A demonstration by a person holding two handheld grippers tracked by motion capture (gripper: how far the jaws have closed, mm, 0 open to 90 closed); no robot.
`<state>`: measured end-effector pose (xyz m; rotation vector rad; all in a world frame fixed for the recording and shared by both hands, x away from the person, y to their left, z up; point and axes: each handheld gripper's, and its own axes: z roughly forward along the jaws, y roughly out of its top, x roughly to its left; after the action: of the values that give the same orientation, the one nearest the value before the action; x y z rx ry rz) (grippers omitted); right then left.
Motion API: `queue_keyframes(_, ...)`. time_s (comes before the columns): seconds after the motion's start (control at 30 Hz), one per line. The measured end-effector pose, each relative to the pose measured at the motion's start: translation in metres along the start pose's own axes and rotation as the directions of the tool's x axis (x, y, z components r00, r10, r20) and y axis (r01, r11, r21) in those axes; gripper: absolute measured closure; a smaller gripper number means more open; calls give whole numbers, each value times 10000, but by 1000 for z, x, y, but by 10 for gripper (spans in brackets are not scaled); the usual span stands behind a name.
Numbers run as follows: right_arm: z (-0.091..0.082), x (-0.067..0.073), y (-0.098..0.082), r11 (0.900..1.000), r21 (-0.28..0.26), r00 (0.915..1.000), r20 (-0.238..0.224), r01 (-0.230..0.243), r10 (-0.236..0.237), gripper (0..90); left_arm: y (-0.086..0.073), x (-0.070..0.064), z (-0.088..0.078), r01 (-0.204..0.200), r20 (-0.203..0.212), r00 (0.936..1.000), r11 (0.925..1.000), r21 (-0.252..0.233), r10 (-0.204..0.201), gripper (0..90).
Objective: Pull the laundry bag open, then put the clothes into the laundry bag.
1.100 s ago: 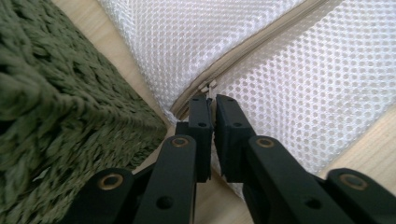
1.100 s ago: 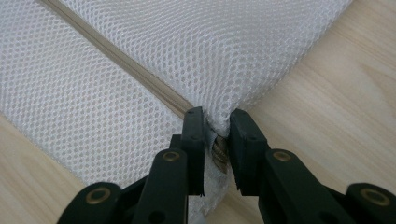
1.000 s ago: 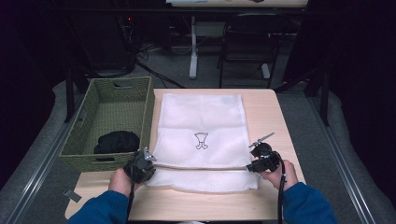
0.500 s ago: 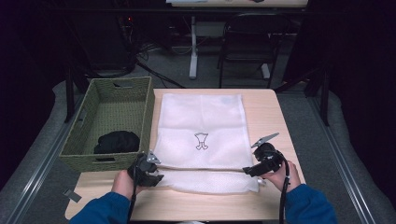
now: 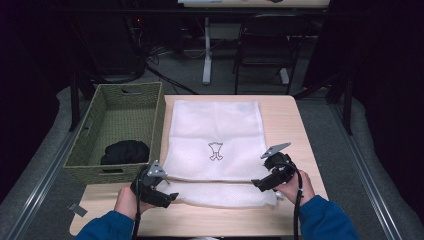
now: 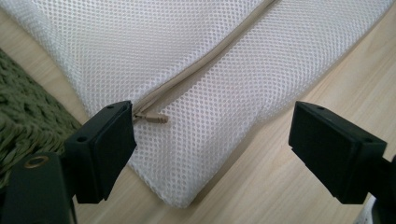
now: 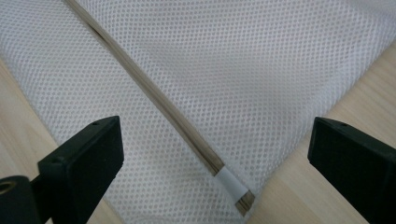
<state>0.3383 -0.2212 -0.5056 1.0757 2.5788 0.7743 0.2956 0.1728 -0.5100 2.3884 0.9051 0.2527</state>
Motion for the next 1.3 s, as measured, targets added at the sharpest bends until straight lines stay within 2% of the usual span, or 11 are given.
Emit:
queue_keyframes(0.07,1,2,3,10000,-34,10000,19,51,-51,24,-1,0,-1,40,0,10000,10000,-63,-40,129)
queue_keyframes(0.1,3,6,8,9997,-59,9997,-29,248,-248,12,-3,-1,-4,45,159,9999,10000,-14,-45,127)
queue_keyframes(0.17,5,11,13,9987,-105,9987,-43,498,-499,9,-5,-1,-7,64,179,9998,10000,-38,-63,115)
queue_keyframes(0.27,10,16,19,9981,-48,9981,-109,610,-610,8,-9,-2,-11,120,231,9997,9999,-46,-119,111)
queue_keyframes(0.43,19,22,28,9954,50,9951,-253,956,-954,8,-11,-2,-15,26,106,9999,9999,98,-27,96)
queue_keyframes(0.6,27,30,37,9898,79,9894,-288,1424,-1421,15,-14,-2,-20,94,-19,10000,10000,-15,-94,70)
queue_keyframes(0.73,34,33,44,9884,155,9879,-382,1510,-1503,34,-18,0,-24,270,-191,9994,9994,-208,-274,64)
queue_keyframes(1.0,49,37,55,9836,330,9838,-339,1771,-1760,60,-19,4,-23,241,-156,9996,9996,-138,-244,34)
queue_keyframes(1.03,51,37,56,9834,318,9835,-376,1784,-1772,66,-19,4,-23,241,-271,9993,9995,-225,-247,30)
queue_keyframes(1.17,56,36,58,9816,403,9820,-375,1864,-1850,110,-20,7,-23,316,-214,9992,9990,-316,-323,12)
queue_keyframes(1.3,60,36,60,9797,459,9801,-458,1952,-1931,140,-20,7,-23,212,-255,9994,9990,-402,-222,5)
